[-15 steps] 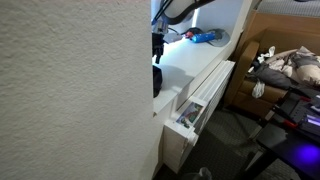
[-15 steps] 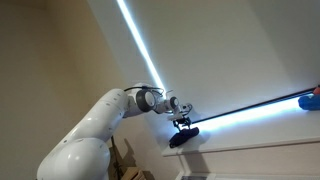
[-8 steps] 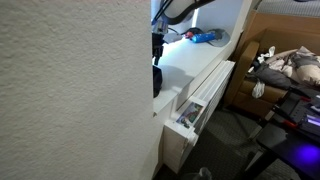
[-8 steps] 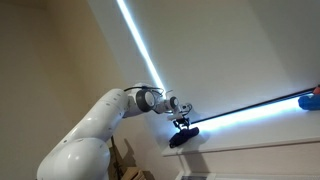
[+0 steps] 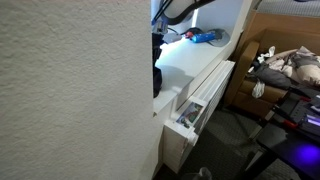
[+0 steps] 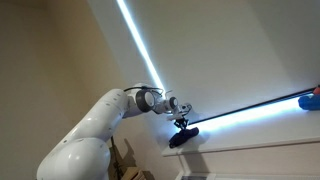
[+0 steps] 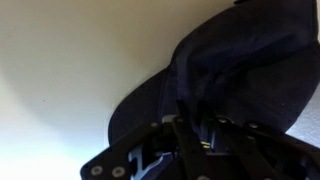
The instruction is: Move the black cap to the right side of the windowsill
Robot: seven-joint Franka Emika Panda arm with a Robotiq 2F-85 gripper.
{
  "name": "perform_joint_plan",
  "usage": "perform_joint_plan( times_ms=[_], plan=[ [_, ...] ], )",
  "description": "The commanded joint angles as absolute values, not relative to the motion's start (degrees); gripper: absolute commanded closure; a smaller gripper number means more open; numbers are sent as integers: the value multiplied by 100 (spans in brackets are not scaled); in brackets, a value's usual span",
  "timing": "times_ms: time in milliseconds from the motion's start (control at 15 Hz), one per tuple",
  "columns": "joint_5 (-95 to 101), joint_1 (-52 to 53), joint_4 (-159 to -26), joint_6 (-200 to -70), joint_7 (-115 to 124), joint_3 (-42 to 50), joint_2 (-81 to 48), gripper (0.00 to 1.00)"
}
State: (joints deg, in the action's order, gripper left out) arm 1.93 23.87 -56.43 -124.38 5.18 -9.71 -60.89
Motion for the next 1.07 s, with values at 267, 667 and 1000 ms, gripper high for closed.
perform_joint_plan(
  times_ms=[267, 667, 1000],
  plan=[
    [654, 2673, -6300, -14010, 942, -560, -5728, 100],
    [1854, 3253, -7785, -16045, 2217, 726, -4595, 100],
    [3294, 4279, -8803, -16847, 4082, 2916, -3615, 100]
  ],
)
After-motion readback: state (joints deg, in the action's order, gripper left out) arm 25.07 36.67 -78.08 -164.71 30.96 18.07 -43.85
